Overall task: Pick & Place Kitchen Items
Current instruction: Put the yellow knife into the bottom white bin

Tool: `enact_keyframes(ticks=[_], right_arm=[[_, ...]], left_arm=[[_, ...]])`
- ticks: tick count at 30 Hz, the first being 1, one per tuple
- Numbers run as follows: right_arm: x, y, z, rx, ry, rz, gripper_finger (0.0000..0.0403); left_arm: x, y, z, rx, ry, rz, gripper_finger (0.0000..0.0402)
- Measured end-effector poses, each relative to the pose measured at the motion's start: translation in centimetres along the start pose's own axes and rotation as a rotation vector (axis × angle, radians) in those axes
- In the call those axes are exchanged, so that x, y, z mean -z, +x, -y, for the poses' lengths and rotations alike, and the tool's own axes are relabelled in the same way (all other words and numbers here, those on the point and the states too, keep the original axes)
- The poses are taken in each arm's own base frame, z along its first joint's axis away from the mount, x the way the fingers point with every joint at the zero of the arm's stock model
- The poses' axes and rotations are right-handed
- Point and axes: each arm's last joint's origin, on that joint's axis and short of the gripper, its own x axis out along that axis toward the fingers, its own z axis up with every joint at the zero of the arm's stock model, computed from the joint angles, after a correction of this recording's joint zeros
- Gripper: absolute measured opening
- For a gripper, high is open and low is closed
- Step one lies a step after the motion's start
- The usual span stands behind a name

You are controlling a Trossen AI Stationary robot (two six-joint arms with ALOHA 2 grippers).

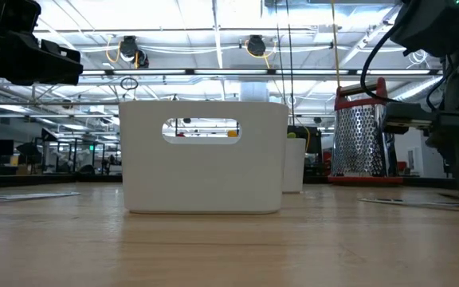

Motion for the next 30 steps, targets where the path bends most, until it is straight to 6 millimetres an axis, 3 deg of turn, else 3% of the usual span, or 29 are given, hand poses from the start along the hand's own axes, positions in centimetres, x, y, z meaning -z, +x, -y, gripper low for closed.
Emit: enact_keyframes(ticks=[17, 30], right_arm=[[0.2, -3.2, -0.4, -0.23, -0.008, -0.087, 0.004], [1.4, -4.8, -2.1, -0.522, -0.081, -0.151, 0.004]], left_arm=[[0.0, 0.0, 0.0, 0.001, -0.038, -0.004, 0.0028], [0.0, 0.0, 0.0, 0.0, -0.043, -0.003, 0.0028]])
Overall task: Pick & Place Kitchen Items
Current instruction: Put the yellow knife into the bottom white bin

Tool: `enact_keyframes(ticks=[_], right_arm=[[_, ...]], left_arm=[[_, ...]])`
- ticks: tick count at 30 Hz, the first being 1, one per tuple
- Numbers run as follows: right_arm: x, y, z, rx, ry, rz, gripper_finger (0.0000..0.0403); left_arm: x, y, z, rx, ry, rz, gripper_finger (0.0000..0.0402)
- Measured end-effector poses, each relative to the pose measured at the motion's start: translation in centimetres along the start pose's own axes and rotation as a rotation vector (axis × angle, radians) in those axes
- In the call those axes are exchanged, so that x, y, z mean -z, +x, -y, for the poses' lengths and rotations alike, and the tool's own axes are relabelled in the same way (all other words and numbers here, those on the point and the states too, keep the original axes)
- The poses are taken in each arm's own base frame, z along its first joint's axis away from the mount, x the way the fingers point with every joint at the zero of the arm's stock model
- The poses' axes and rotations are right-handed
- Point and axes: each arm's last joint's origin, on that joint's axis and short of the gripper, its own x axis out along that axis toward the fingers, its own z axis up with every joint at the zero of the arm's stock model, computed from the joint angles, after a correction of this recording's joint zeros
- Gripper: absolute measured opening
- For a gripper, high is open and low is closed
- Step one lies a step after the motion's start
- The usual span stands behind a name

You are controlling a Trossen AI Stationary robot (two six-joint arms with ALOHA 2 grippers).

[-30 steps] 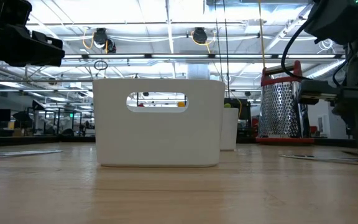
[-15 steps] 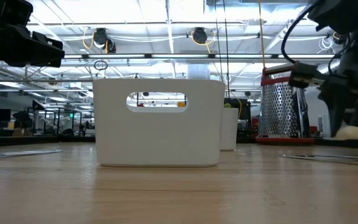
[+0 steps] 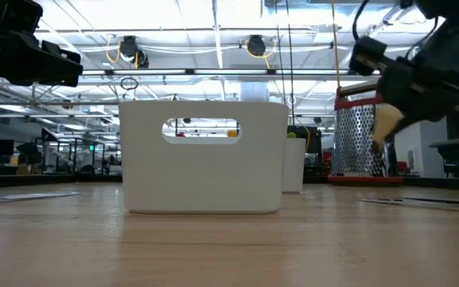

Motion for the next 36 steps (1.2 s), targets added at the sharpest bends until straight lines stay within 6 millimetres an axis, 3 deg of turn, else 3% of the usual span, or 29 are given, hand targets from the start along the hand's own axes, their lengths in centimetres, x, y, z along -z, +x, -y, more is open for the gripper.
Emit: enact_keyframes(ticks=[29, 36], right_arm=[[2.7, -0.5, -5.4, -0.633, -0.241, -0.132, 0.0041], [4.2, -0.1, -8.2, -0.662, -0.323, -0.196, 0.004]], left_arm=[[0.0, 0.0, 0.0, -0.001, -0.123, -0.001, 0.0028], [0.0, 0.0, 0.0, -0.001, -0.123, -0.001, 0.0028]])
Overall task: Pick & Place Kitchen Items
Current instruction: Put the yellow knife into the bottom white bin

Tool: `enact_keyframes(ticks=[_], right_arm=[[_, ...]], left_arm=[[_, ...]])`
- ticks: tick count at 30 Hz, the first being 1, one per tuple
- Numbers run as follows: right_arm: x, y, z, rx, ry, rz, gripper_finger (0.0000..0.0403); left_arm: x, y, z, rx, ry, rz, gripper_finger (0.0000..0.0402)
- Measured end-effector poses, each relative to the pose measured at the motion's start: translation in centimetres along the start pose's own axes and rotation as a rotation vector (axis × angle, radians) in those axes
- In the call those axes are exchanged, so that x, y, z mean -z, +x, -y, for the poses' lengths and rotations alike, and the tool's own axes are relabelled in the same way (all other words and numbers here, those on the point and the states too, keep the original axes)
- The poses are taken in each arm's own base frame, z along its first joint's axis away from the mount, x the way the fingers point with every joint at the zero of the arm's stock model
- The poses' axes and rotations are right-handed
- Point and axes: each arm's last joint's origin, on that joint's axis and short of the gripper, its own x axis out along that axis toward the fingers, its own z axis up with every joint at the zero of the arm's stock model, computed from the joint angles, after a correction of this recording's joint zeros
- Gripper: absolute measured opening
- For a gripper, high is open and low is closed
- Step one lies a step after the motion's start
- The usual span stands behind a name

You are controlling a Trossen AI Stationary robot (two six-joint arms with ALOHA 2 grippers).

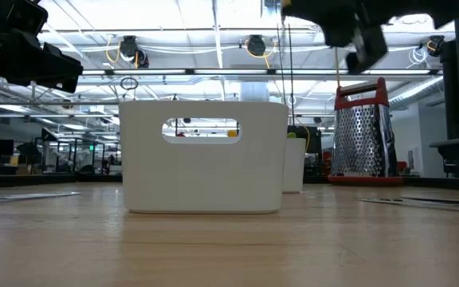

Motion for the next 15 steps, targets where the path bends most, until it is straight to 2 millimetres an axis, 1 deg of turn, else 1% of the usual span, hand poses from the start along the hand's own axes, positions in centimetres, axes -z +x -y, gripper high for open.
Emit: enact_keyframes(ticks=[4, 8, 11, 15], right_arm=[[-0.1, 1.7, -1.9, -0.034, -0.051, -0.054, 0.004], [-0.1, 3.5, -3.2, -0.045, -0.073, -0.108, 0.004], [0.1, 4.9, -3.6, -0.019, -0.073, -0.156, 0.004], [0.5, 6.9, -3.5, 0.02, -0.035, -0.214, 0.004]], left_arm=[[0.0, 0.0, 0.0, 0.0, 0.001, 0.0, 0.0028], [0.0, 0.0, 0.0, 0.0, 0.0, 0.0, 0.0028], [0.0, 0.0, 0.0, 0.0, 0.0, 0.0, 0.0028], [0.0, 0.0, 0.0, 0.001, 0.0, -0.001, 0.0028]])
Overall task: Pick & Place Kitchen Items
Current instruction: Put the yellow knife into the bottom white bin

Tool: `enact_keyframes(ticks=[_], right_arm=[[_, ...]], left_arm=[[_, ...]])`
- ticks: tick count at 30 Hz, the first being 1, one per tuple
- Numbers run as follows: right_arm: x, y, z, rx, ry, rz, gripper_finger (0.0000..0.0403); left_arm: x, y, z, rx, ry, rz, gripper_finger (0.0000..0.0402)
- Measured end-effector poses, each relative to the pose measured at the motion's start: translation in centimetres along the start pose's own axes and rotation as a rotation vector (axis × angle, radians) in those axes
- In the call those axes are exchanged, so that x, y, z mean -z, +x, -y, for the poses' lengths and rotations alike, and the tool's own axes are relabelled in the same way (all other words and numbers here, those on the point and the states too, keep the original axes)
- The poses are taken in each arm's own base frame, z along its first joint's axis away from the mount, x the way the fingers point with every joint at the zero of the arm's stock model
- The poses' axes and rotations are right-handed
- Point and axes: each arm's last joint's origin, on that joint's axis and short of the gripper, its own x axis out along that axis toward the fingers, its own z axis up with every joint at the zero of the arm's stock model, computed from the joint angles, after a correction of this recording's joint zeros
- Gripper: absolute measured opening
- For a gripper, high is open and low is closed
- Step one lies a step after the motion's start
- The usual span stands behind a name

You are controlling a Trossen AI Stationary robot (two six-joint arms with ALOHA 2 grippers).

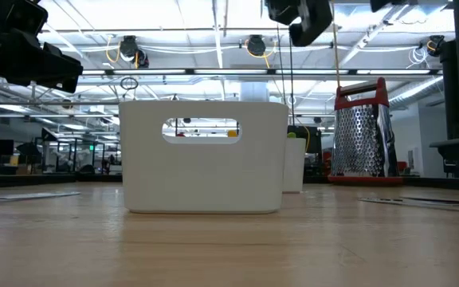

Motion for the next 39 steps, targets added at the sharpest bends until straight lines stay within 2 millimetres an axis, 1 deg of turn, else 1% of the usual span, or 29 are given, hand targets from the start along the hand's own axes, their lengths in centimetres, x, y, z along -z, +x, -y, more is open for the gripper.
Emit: enact_keyframes(ticks=[3, 7, 15, 18, 22, 26, 30, 33, 39], right_arm=[[0.0, 1.4, 0.2, 0.016, 0.042, -0.039, 0.0039], [0.2, 2.7, 0.8, 0.05, 0.101, -0.077, 0.0039], [1.0, 3.9, 3.0, 0.156, 0.264, -0.168, 0.004], [1.1, 4.3, 3.9, 0.197, 0.318, -0.173, 0.004], [0.9, 4.2, 4.5, 0.269, 0.35, -0.188, 0.0041], [0.4, 3.9, 5.5, 0.366, 0.38, -0.152, 0.0041], [0.4, 3.9, 5.3, 0.361, 0.404, -0.151, 0.0042], [0.4, 3.8, 5.7, 0.393, 0.413, -0.141, 0.0042], [-0.4, 3.6, 6.0, 0.434, 0.428, -0.106, 0.0042]], left_arm=[[0.0, 0.0, 0.0, 0.002, 0.001, 0.0, 0.0028], [0.0, 0.0, 0.0, 0.002, 0.003, 0.0, 0.0028], [0.0, 0.0, 0.0, 0.003, 0.002, -0.001, 0.0028], [0.0, 0.0, 0.0, 0.003, 0.003, -0.001, 0.0028], [0.0, 0.0, 0.0, 0.003, 0.004, 0.0, 0.0028], [0.0, 0.0, 0.0, 0.004, 0.004, 0.0, 0.0028], [0.0, 0.0, 0.0, 0.004, 0.004, 0.0, 0.0028], [0.0, 0.0, 0.0, 0.004, 0.012, 0.0, 0.0028], [0.0, 0.0, 0.0, 0.005, 0.058, 0.0, 0.0028]])
